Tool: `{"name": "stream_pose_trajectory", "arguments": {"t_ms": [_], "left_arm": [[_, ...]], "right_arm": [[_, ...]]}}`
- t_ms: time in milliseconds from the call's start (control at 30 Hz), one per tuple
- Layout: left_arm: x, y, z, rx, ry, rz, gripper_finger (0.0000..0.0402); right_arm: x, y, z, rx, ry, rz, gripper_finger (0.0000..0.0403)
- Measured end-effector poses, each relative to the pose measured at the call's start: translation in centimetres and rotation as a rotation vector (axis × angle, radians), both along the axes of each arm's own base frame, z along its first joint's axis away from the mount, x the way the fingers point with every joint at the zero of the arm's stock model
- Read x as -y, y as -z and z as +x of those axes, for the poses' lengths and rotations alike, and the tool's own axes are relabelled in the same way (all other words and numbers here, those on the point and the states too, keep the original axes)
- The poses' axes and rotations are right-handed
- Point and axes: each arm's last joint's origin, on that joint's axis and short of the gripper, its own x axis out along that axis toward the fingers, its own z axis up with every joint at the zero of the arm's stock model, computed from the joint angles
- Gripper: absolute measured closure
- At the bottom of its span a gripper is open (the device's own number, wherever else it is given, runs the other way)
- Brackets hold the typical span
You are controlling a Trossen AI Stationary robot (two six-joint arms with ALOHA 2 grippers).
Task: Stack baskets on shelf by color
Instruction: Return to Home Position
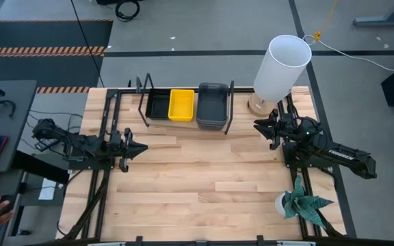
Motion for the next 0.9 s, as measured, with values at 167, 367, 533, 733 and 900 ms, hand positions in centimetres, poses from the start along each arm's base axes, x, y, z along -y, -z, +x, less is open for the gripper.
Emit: {"name": "stream_pose_trajectory", "arguments": {"t_ms": [167,367,533,733,900], "left_arm": [[0.0,0.0,0.0,0.0,0.0,0.0,0.0369],[0.0,0.0,0.0,0.0,0.0,0.0,0.0376],[0.0,0.0,0.0,0.0,0.0,0.0,0.0372],[0.0,0.0,0.0,0.0,0.0,0.0,0.0366],[0.0,0.0,0.0,0.0,0.0,0.0,0.0372]], "right_arm": [[0.0,0.0,0.0,0.0,0.0,0.0,0.0287],[0.0,0.0,0.0,0.0,0.0,0.0,0.0287],[0.0,0.0,0.0,0.0,0.0,0.0,0.0287],[0.0,0.0,0.0,0.0,0.0,0.0,0.0287],[0.0,0.0,0.0,0.0,0.0,0.0,0.0287]]}}
